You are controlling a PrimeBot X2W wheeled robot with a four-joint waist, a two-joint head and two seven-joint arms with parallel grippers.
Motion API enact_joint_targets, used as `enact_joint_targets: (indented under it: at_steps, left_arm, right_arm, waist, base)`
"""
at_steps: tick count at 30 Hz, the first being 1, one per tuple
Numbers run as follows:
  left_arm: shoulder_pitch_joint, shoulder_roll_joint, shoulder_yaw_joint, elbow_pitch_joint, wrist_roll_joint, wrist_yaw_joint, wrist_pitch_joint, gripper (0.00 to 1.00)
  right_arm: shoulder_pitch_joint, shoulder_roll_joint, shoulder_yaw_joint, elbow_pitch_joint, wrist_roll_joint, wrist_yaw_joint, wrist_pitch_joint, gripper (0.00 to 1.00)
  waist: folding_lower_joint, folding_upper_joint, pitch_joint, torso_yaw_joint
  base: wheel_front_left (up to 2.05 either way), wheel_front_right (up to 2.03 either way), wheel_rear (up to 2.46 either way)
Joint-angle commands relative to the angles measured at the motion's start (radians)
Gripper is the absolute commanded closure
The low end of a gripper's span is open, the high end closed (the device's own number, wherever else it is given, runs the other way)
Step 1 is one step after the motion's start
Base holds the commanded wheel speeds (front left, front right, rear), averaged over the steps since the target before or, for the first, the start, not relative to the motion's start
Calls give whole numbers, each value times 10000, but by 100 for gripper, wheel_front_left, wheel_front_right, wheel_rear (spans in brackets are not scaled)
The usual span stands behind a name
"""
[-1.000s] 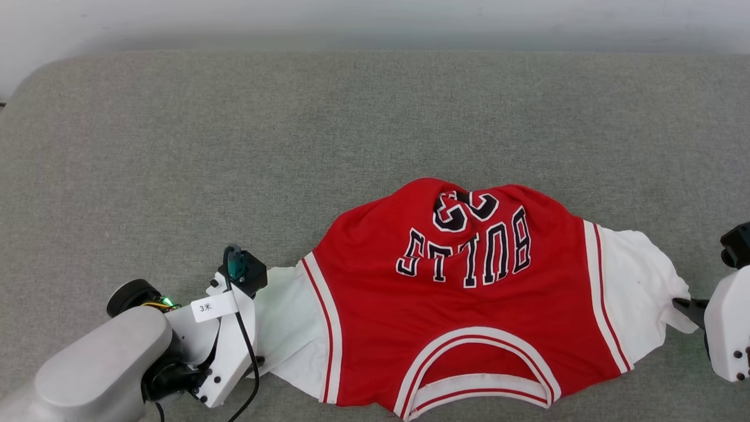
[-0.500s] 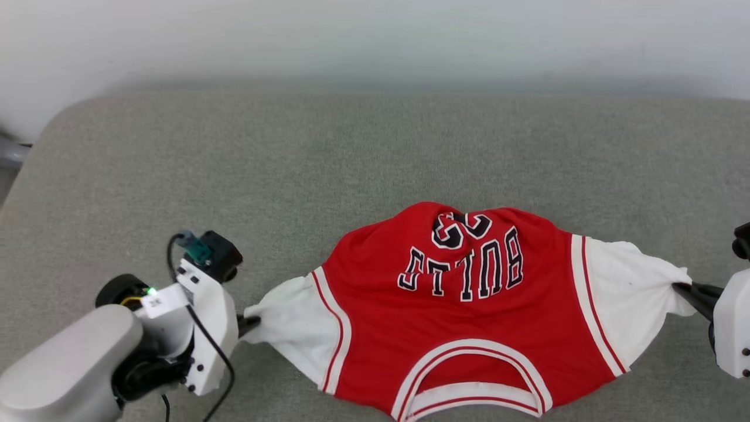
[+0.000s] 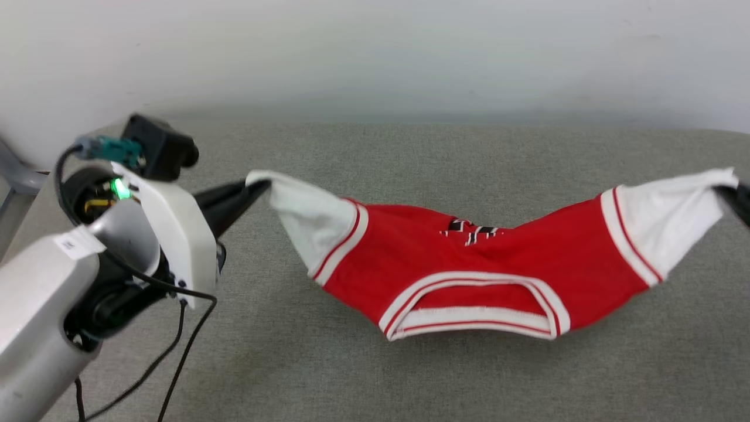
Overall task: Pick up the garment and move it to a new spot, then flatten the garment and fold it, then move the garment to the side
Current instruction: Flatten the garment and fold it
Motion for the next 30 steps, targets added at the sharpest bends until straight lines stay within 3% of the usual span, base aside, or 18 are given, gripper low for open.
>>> enact_joint_targets:
  at_steps: [1,7,13,20,30]
  left_arm:
    - [-190,-64,74,-63,83,13,-98,100]
    - [-1499,-555,450,-51,583,-18,-382,100]
    - [-3456,-1317,740,882,1272,-200,-668,100]
    - [-6110,-2212,1140,2288,2168,-331,-1300,100]
    - [-9201,-2890,1502,4439,2798,-619,-2124,100]
  right_arm:
    - [-245,-10,-64,-75,43,-14,-75,100]
    - [-1764,-161,35,-309,-171,-14,-412,100]
    - [-3947,-92,539,188,-509,-14,-418,100]
    - [-7221,83,1298,1481,-1271,-14,-528,100]
    - [-11420,752,1955,3738,-2238,-14,-1346,100]
  waist:
    - [1,0,27,-16]
    - [1,0,436,-130]
    - [1,0,1337,-271]
    - [1,0,2654,-373]
    - [1,0,3970,-331]
  base:
    - [0,0,0]
    - [0,0,0]
    - [0,0,0]
    - [0,0,0]
    - [0,0,0]
